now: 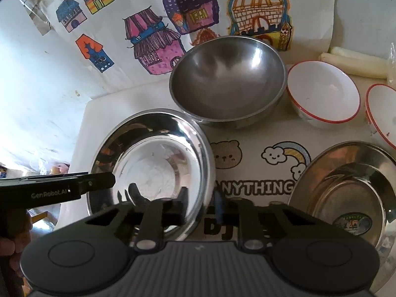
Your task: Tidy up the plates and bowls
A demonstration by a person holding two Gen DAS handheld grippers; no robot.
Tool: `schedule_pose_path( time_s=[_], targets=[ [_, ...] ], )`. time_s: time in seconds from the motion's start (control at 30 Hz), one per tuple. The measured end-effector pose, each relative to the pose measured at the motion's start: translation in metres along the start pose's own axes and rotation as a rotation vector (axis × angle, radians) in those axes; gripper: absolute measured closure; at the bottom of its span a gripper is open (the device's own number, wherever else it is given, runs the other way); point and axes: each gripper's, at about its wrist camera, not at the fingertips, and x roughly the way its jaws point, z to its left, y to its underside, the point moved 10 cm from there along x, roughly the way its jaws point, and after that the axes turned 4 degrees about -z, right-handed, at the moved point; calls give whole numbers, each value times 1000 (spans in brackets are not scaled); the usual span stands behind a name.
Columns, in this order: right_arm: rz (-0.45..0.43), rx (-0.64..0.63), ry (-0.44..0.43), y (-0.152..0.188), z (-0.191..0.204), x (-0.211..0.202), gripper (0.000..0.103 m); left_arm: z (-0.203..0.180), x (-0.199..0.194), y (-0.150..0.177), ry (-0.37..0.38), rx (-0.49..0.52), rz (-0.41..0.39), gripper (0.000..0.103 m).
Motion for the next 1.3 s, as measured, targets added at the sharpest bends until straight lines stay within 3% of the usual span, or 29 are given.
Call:
schedule_pose_path(
  time_s=[0.13,0.77,1.3],
  targets=[
    [2,31,6,-1,-3,1,91,7,-1,0,11,-32,5,88],
    [-67,11,-32,7,2,-54,91,-5,-46,6,40,-22,-76,88],
    [-52,43,-14,66,-24,-119,89,-62,-68,63,107,146,2,88]
  ],
)
